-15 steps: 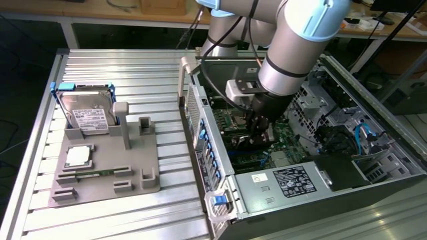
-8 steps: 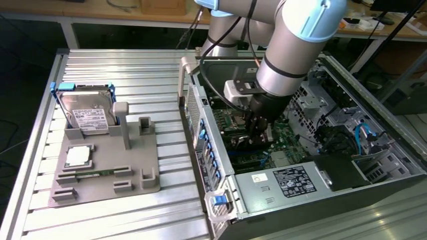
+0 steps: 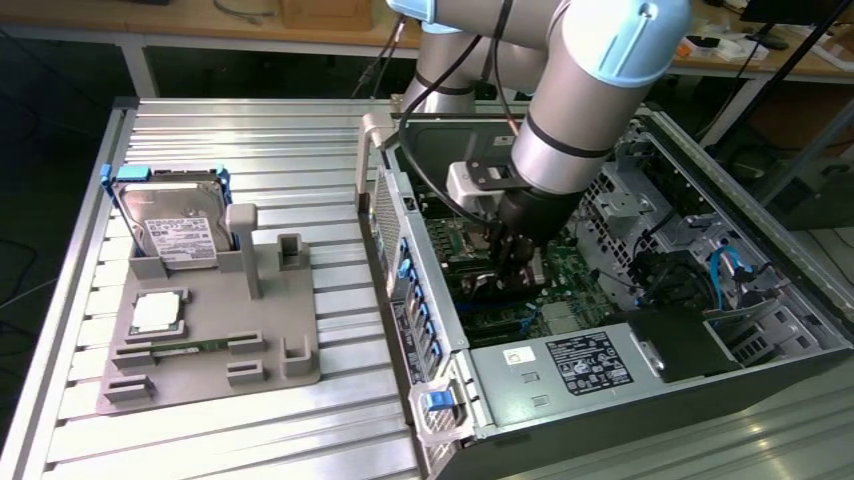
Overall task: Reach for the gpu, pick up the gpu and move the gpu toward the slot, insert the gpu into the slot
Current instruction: 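Insert the gpu into the slot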
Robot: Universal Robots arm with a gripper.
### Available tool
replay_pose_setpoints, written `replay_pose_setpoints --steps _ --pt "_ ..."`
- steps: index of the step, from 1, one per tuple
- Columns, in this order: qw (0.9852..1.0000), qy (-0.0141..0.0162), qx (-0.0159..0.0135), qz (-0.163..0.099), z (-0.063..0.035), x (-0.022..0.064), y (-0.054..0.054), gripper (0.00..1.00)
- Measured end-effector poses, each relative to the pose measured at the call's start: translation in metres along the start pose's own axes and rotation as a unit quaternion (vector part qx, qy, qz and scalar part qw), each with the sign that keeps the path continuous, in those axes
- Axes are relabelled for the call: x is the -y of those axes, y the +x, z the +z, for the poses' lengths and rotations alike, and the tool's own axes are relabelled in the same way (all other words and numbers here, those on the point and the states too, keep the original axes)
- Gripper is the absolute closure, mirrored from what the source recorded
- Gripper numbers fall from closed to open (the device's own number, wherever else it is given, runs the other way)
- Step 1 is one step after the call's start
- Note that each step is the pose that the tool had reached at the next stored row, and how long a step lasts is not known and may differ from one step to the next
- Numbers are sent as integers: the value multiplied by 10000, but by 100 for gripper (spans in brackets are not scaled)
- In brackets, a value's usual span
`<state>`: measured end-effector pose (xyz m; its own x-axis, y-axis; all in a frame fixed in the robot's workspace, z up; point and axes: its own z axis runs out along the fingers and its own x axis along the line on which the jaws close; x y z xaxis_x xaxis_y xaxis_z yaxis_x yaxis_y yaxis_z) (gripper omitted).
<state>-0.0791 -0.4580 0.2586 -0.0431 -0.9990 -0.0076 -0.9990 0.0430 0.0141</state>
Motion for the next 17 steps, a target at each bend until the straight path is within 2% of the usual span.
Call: replay_pose_setpoints --steps 5,17 --pt "10000 3 6 0 28 0 -1 73" --pt "10000 2 5 0 27 -2 -2 73"
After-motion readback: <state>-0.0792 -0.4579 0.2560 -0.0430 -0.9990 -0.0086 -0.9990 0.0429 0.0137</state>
